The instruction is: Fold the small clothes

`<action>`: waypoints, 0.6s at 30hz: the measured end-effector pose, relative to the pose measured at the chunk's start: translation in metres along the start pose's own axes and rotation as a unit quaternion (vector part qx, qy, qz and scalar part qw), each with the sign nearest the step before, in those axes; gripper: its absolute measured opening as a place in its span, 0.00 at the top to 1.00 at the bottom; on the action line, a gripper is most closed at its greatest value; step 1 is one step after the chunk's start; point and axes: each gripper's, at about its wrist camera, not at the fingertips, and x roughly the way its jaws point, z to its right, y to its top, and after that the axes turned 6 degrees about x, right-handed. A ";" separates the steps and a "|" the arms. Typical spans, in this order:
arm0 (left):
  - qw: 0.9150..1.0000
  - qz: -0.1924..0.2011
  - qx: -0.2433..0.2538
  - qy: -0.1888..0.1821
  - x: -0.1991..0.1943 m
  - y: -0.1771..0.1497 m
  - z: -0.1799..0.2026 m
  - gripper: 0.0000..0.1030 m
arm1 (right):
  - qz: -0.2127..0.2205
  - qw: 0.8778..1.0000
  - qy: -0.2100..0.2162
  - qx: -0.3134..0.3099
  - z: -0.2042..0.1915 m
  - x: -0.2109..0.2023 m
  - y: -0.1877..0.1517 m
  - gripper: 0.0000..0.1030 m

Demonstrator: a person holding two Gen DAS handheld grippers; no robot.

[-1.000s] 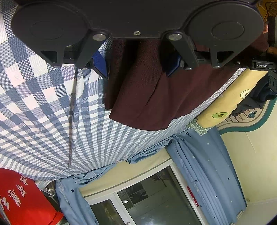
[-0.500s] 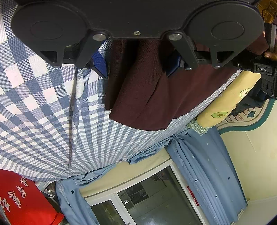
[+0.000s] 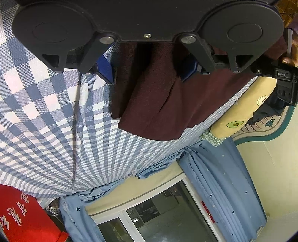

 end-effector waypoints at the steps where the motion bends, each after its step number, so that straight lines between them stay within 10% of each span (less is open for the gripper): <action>1: 1.000 0.003 0.002 -0.004 0.001 -0.001 -0.001 0.00 | -0.002 1.000 -0.002 -0.004 -0.001 0.000 0.000 0.20; 10: 0.999 -0.018 0.021 0.020 0.014 0.007 0.009 0.00 | -0.023 0.998 -0.041 -0.044 -0.021 0.007 0.001 0.19; 18: 0.999 -0.024 0.026 0.027 0.014 0.008 0.015 0.07 | -0.005 0.999 -0.034 -0.025 -0.039 -0.001 -0.013 0.67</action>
